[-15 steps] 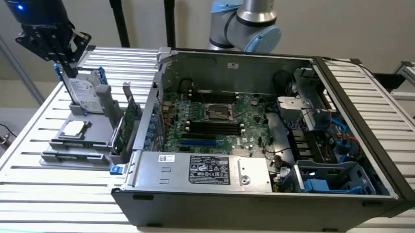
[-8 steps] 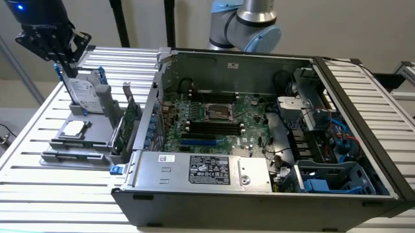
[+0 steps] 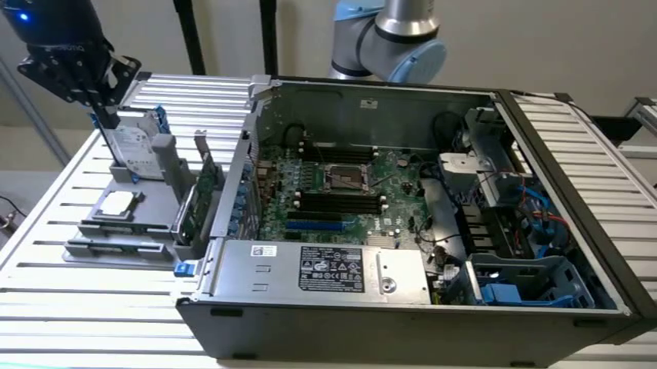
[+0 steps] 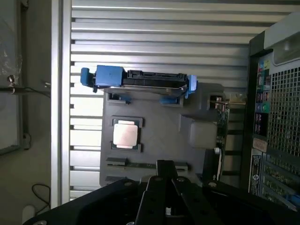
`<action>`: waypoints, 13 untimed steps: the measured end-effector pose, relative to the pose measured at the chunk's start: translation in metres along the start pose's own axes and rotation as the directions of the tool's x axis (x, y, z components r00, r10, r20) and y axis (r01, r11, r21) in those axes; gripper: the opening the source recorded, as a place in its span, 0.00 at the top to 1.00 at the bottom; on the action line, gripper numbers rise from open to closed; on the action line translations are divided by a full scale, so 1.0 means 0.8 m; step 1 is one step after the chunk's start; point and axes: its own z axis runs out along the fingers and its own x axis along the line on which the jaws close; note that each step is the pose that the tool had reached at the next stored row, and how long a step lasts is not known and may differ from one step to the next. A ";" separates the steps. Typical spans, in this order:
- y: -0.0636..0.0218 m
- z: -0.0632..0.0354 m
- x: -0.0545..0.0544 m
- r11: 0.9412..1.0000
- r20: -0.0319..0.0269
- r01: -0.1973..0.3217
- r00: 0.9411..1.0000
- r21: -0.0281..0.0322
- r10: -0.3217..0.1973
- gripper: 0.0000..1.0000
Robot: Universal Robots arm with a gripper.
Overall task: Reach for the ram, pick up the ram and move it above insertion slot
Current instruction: 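Reach for the ram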
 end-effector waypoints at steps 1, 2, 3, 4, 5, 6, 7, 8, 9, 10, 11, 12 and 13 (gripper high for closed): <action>-0.006 0.000 0.000 1.000 0.000 0.000 1.000 0.000 0.000 0.89; -0.011 0.000 0.000 1.000 0.000 0.000 1.000 0.000 0.000 0.89; -0.017 -0.001 0.000 1.000 0.000 0.000 1.000 0.000 0.000 0.89; -0.023 -0.001 0.000 1.000 0.000 0.000 1.000 0.000 0.000 0.89; -0.029 -0.001 0.001 1.000 0.000 0.000 1.000 0.000 0.000 0.89; -0.034 -0.001 0.001 1.000 0.000 0.000 1.000 0.000 0.000 0.89; -0.040 -0.001 0.001 1.000 0.000 0.000 1.000 0.000 0.000 0.89; -0.046 -0.001 0.001 1.000 0.000 0.000 1.000 0.000 0.000 0.89; -0.051 -0.001 0.001 1.000 0.000 0.000 1.000 0.000 0.000 0.89; -0.057 0.000 0.001 1.000 0.000 0.000 1.000 0.000 0.000 0.89; -0.063 0.000 0.001 1.000 0.000 0.000 1.000 0.000 0.000 0.89; -0.068 0.000 0.001 1.000 0.000 0.000 1.000 0.000 0.000 0.89; -0.074 0.000 0.001 1.000 0.000 0.000 1.000 0.000 0.000 0.89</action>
